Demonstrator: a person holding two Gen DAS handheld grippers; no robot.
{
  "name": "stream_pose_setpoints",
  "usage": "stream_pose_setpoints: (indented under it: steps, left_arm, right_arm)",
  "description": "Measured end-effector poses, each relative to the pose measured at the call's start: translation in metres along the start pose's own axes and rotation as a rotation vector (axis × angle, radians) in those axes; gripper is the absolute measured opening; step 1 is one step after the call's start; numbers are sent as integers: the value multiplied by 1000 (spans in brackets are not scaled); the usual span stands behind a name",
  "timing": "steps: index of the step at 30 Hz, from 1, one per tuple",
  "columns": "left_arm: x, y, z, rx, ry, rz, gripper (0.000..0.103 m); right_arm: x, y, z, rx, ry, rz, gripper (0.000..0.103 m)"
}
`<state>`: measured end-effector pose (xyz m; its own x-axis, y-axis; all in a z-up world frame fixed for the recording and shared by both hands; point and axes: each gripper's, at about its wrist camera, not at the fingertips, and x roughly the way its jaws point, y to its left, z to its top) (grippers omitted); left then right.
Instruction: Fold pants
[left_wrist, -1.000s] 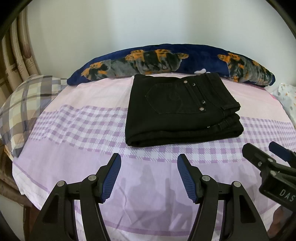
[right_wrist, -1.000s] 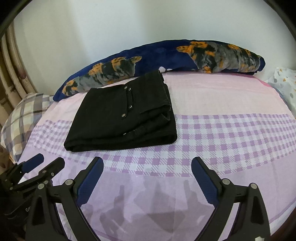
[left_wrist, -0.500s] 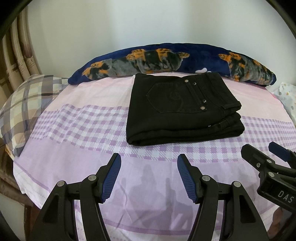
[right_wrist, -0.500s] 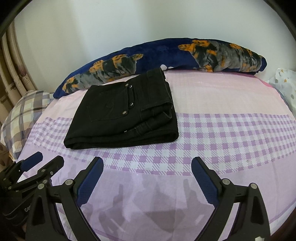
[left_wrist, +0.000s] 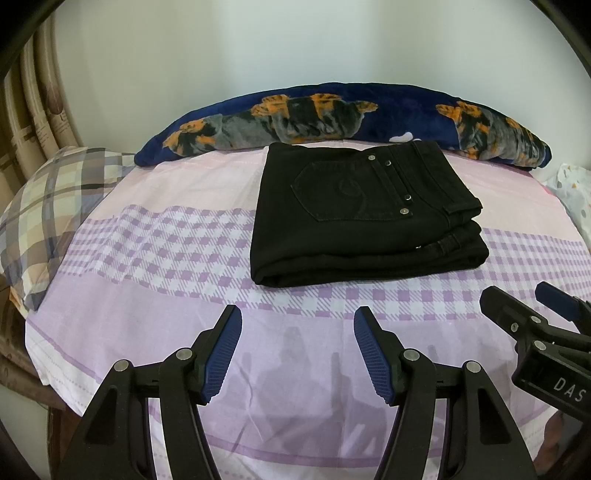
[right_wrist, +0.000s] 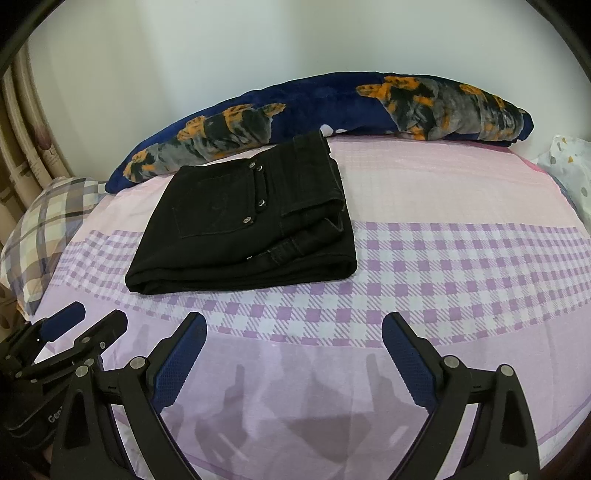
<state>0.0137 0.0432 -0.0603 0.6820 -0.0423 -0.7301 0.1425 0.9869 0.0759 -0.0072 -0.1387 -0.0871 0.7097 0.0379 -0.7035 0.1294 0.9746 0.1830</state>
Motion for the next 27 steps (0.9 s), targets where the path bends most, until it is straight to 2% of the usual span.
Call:
stream_pose_setpoints:
  steps: [27]
  left_arm:
    - [3,-1,-3,3,4,-6,64]
  right_arm:
    - [2,-3,1,5,3,5,95]
